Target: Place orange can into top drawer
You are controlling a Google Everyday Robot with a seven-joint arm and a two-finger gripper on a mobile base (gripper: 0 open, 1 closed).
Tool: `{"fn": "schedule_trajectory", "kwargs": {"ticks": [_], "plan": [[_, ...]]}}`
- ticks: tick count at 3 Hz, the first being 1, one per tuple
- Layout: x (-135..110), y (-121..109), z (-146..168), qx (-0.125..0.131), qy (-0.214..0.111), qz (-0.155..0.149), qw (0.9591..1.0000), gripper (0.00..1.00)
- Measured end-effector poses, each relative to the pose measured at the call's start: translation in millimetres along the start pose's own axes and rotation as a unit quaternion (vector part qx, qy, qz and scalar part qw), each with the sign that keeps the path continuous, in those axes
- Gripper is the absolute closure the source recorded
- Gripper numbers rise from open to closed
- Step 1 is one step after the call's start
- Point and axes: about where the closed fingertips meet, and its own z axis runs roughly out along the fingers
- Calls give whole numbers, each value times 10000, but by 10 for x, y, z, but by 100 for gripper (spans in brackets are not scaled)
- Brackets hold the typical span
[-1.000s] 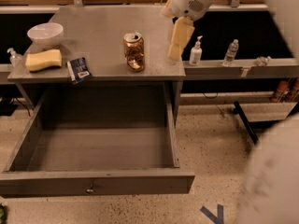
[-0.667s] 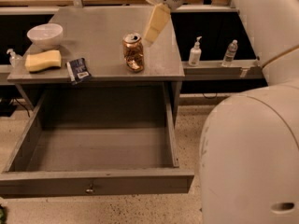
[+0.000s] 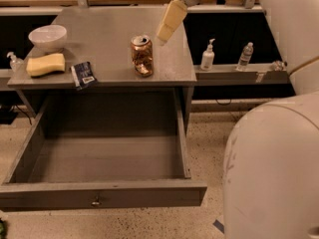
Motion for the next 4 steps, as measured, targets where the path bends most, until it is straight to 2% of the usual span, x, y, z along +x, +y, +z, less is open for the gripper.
{"fn": "schedule_trajectory", "kwargs": {"ticks": [1, 2, 3, 4], "plan": [[38, -150, 249, 191, -456, 300, 9983, 0], [10, -463, 595, 567, -1119, 671, 9898, 0], [1, -631, 913, 658, -1516, 1037, 9808, 16], [12, -566, 1093, 455, -1583, 1247, 9784, 40]]}}
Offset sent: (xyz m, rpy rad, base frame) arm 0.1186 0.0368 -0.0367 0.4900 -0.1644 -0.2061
